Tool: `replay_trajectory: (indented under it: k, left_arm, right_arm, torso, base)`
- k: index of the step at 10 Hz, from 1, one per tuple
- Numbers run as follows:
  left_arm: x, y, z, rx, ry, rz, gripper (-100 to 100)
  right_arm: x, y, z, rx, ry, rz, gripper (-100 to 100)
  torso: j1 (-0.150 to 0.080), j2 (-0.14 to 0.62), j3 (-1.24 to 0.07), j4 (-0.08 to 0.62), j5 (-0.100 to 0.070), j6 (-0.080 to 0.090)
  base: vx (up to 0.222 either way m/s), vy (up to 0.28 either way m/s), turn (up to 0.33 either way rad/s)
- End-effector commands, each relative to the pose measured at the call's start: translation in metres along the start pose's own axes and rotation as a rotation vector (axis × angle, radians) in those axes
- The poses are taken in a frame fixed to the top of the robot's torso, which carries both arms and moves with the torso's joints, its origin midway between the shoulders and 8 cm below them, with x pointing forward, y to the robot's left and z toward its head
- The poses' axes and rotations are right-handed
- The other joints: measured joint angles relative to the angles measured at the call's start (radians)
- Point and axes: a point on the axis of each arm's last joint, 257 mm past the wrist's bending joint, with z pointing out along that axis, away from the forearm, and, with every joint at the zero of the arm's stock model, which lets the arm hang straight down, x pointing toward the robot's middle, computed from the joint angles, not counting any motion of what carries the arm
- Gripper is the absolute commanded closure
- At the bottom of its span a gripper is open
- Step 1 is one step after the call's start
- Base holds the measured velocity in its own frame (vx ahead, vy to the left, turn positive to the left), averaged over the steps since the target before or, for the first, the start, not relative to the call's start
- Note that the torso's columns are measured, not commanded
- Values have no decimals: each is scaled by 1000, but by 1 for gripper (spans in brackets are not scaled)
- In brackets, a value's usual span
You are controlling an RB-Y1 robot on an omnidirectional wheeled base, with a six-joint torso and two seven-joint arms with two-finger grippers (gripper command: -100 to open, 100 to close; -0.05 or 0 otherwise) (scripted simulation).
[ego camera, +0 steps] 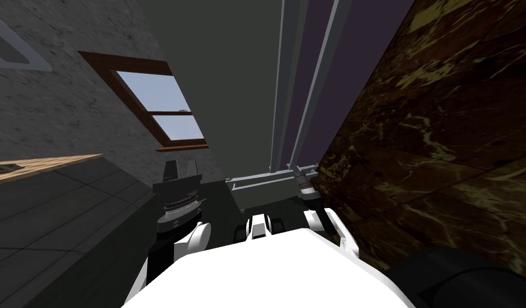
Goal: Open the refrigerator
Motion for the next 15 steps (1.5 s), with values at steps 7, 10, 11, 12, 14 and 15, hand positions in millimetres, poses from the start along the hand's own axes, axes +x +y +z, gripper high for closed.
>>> replay_trajectory:
  k: [7,10,11,12,14,15]
  left_arm:
    - [0,0,0,0,0,0,0]
    - [0,0,0,0,0,0,0]
    - [0,0,0,0,0,0,0]
    - [0,0,0,0,0,0,0]
    - [0,0,0,0,0,0,0]
    - [0,0,0,0,0,0,0]
  right_arm:
    - [30,-36,-3,24,127,-420,-100]
    - [39,-49,-5,22,176,-560,-100]
    - [41,-53,-6,20,192,-608,-100]
    - [44,-58,-7,17,209,-657,-100]
    - [49,-68,-9,10,245,-763,-100]
    - [52,-74,-10,6,264,-819,-100]
  torso:
    - [0,0,0,0,0,0]
    - [0,0,0,0,0,0]
    - [0,0,0,0,0,0]
    - [0,0,0,0,0,0]
    - [1,0,0,0,0,0]
    - [0,0,0,0,0,0]
  base:
    - [19,48,-2]
    - [21,43,-2]
    - [19,39,0]
    - [15,46,-2]
    - [16,50,-1]
    - [22,56,-2]
